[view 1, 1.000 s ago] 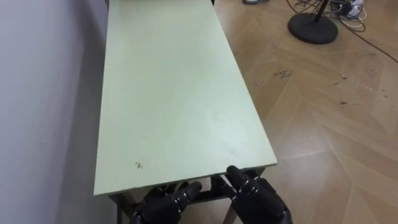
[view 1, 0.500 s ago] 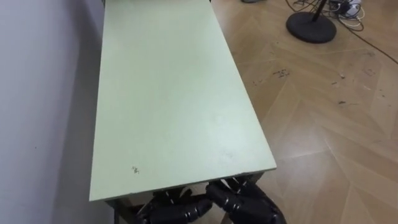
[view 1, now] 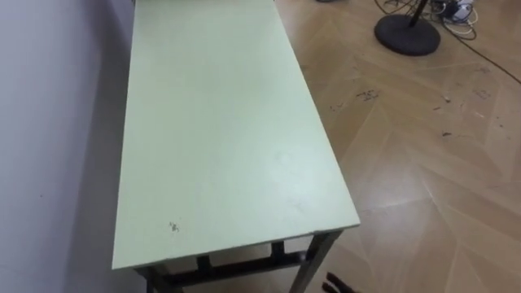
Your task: Move table with human
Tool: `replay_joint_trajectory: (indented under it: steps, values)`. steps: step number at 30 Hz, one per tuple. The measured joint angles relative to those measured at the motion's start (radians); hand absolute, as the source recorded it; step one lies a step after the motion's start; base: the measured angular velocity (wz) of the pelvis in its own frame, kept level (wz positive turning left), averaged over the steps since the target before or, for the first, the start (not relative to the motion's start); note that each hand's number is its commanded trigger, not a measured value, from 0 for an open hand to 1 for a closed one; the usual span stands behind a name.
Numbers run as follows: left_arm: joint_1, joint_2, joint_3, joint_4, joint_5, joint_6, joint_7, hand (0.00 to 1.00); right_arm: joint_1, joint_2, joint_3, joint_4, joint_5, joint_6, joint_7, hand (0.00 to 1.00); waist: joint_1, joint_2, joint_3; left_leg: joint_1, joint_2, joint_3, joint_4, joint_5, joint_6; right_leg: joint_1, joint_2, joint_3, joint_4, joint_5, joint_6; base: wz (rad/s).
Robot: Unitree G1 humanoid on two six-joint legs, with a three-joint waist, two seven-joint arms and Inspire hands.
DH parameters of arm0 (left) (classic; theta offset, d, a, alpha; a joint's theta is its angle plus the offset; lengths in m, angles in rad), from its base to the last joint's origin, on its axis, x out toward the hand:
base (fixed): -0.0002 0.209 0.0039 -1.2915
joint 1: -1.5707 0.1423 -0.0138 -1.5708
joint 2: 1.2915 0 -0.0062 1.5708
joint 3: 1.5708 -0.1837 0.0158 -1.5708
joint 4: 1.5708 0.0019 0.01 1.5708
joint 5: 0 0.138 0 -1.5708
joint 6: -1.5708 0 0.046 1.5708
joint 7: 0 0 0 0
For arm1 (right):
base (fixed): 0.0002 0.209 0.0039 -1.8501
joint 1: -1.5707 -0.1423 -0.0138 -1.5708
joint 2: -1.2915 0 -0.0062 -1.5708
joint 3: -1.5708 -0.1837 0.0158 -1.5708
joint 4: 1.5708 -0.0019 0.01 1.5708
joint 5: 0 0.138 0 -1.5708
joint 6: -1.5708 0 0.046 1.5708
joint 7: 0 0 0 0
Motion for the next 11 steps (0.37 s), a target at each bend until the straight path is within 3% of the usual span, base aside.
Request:
replay_joint_trajectory:
  steps: [5,11]
  values:
    - [0.002,-0.011,0.032,0.077,0.03,0.0,0.02,0.0,-0.025,0.003,-0.02,0.159,-0.045,0.0,-0.032,0.0,0.001,0.001,0.0011,0.006,0.003,0.0,-0.002,-0.008,-0.001,0.001,0.007,-0.015,0.0,0.0,0.0,-0.04]
    - [0.004,-0.028,0.141,0.214,0.134,-0.015,0.094,0.0,-0.022,0.03,-0.089,0.319,-0.039,-0.004,-0.05,0.0,-0.001,-0.007,0.0014,0.009,0.004,0.0,-0.01,-0.01,-0.003,0.0,0.007,-0.006,-0.001,0.0,-0.001,-0.02]
